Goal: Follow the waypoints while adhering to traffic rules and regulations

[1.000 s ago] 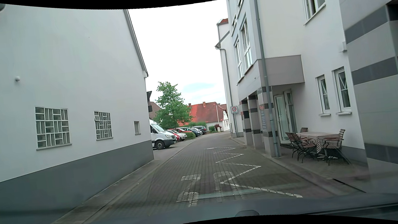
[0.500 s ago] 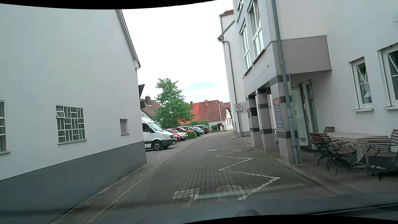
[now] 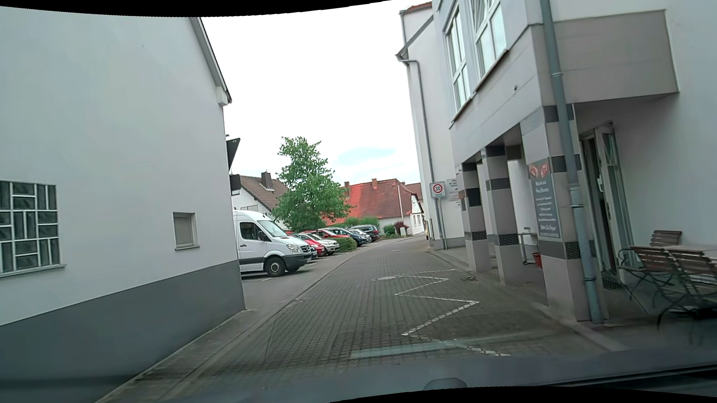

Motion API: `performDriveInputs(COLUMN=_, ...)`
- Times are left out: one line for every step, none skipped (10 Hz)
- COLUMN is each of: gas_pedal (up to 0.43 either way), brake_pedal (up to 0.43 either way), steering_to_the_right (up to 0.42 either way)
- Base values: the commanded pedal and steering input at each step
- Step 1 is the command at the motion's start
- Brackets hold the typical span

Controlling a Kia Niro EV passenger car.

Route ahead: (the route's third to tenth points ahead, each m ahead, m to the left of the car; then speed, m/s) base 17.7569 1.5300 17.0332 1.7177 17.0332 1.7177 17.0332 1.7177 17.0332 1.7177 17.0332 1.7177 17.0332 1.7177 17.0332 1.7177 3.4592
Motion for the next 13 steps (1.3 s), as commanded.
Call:
performDriveInputs(gas_pedal=0.0, brake_pedal=0.0, steering_to_the_right=-0.025)
performDriveInputs(gas_pedal=0.0, brake_pedal=0.0, steering_to_the_right=-0.025)
performDriveInputs(gas_pedal=0.0, brake_pedal=0.0, steering_to_the_right=-0.024)
performDriveInputs(gas_pedal=0.0, brake_pedal=0.0, steering_to_the_right=-0.025)
performDriveInputs(gas_pedal=0.0, brake_pedal=0.0, steering_to_the_right=-0.025)
performDriveInputs(gas_pedal=0.0, brake_pedal=0.0, steering_to_the_right=-0.024)
performDriveInputs(gas_pedal=0.0, brake_pedal=0.0, steering_to_the_right=-0.024)
performDriveInputs(gas_pedal=0.0, brake_pedal=0.0, steering_to_the_right=-0.024)
performDriveInputs(gas_pedal=0.0, brake_pedal=0.0, steering_to_the_right=-0.024)
performDriveInputs(gas_pedal=0.0, brake_pedal=0.0, steering_to_the_right=-0.025)
performDriveInputs(gas_pedal=0.0, brake_pedal=0.0, steering_to_the_right=-0.03)
performDriveInputs(gas_pedal=0.0, brake_pedal=0.0, steering_to_the_right=-0.041)
performDriveInputs(gas_pedal=0.0, brake_pedal=0.0, steering_to_the_right=-0.053)
